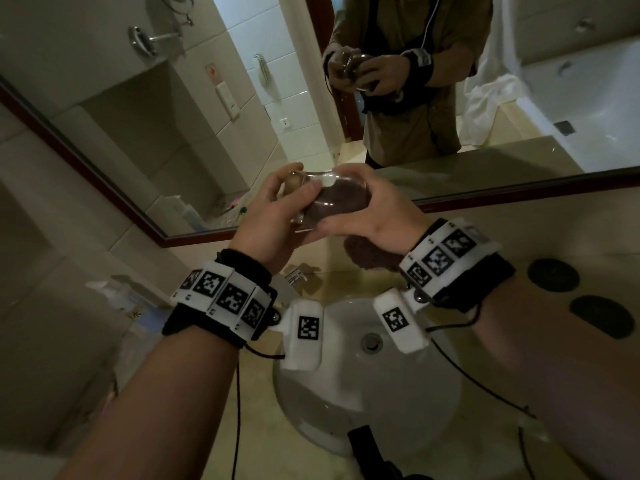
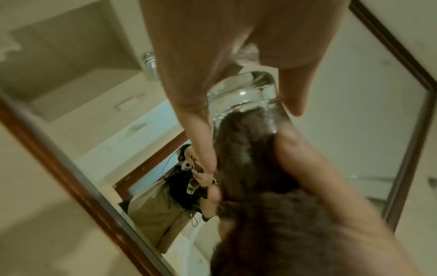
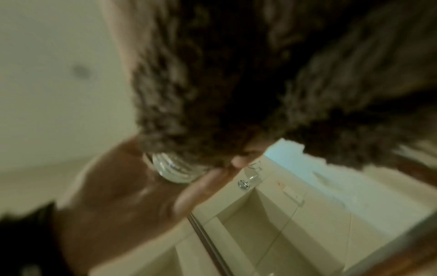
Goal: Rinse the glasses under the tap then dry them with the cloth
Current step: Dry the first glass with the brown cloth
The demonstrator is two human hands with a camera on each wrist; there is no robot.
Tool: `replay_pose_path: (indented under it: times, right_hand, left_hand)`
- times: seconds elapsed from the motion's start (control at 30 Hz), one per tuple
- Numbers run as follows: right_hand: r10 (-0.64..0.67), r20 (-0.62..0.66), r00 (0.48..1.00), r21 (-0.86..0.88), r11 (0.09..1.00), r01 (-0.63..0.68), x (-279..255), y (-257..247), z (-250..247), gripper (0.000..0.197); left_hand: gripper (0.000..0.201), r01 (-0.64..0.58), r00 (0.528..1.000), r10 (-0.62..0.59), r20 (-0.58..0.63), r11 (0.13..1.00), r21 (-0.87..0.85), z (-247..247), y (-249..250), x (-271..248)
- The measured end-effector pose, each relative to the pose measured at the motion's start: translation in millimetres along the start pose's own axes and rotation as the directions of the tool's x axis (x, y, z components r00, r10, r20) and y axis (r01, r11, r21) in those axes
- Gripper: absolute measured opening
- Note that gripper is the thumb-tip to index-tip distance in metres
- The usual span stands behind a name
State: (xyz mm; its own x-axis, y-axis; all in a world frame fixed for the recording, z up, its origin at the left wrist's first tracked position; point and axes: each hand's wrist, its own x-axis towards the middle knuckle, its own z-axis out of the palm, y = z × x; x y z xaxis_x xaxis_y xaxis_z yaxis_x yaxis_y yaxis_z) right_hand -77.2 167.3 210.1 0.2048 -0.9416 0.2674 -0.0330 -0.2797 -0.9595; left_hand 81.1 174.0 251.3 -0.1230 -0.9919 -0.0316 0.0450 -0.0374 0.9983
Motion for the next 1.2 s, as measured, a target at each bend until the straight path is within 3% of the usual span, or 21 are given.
replay_pose_path:
  times: [0.1, 0.17, 0.33, 0.43, 0.57, 0.67, 0.77, 0.9, 1.03, 1.13, 1.2]
  right_hand:
    - [-0.130, -0.056, 0.990, -0.140, 0.983, 0.121, -1, -1, 8, 0.082]
    - [-0.150, -0.054, 0.987, -0.130, 0.981, 0.142, -2, -1, 9, 0.086]
    - [-0.021, -0.020, 1.000, 0.046, 0.999, 0.022, 2, 1, 3, 0.074]
    - [0.042, 0.052, 0.998, 0.087, 0.995, -0.047, 4, 2, -4, 0.068]
    - [-0.088, -0.029, 0.996, -0.147, 0.986, 0.082, 1, -2, 6, 0.082]
    - [-0.174, -0.025, 0.985, -0.274, 0.948, 0.160, -1, 2, 15, 0.089]
    - [-0.136, -0.060, 0.989, -0.120, 0.985, 0.128, -2, 5, 15, 0.083]
    - [0.013, 0.023, 1.000, 0.127, 0.992, -0.016, 4, 8, 8, 0.075]
    - [-0.067, -0.031, 0.997, -0.030, 0.997, 0.066, 5, 1, 9, 0.074]
    - [-0.190, -0.089, 0.978, -0.165, 0.971, 0.173, 2, 2, 15, 0.084]
    - [-0.204, -0.098, 0.974, -0.176, 0.967, 0.184, 1, 4, 17, 0.087]
  left_hand:
    - [0.065, 0.046, 0.999, -0.048, -0.014, 0.994, -0.103, 5, -1, 2]
    - [0.062, 0.009, 0.999, -0.011, -0.030, 0.997, -0.082, 6, 0, 3]
    - [0.038, -0.086, 0.996, 0.086, -0.006, 0.995, 0.048, 3, 3, 3]
    - [0.042, -0.082, 0.996, 0.080, 0.024, 0.996, 0.046, 1, 1, 2]
    - [0.062, 0.036, 0.999, -0.036, 0.006, 0.997, -0.075, 1, -1, 4]
    - [0.053, 0.008, 0.999, -0.011, -0.033, 0.995, -0.103, 1, -4, 6]
    - [0.030, -0.067, 0.997, 0.065, -0.034, 0.997, -0.037, 0, -2, 5]
    - [0.034, -0.167, 0.986, 0.168, -0.001, 0.981, 0.096, -3, 0, 1]
    - [0.038, -0.071, 0.997, 0.071, -0.018, 0.997, 0.008, -4, 0, 2]
    - [0.058, 0.004, 1.000, -0.006, -0.026, 0.997, -0.074, 0, 1, 3]
    - [0.047, -0.021, 0.999, 0.019, -0.041, 0.999, -0.049, 1, 3, 4]
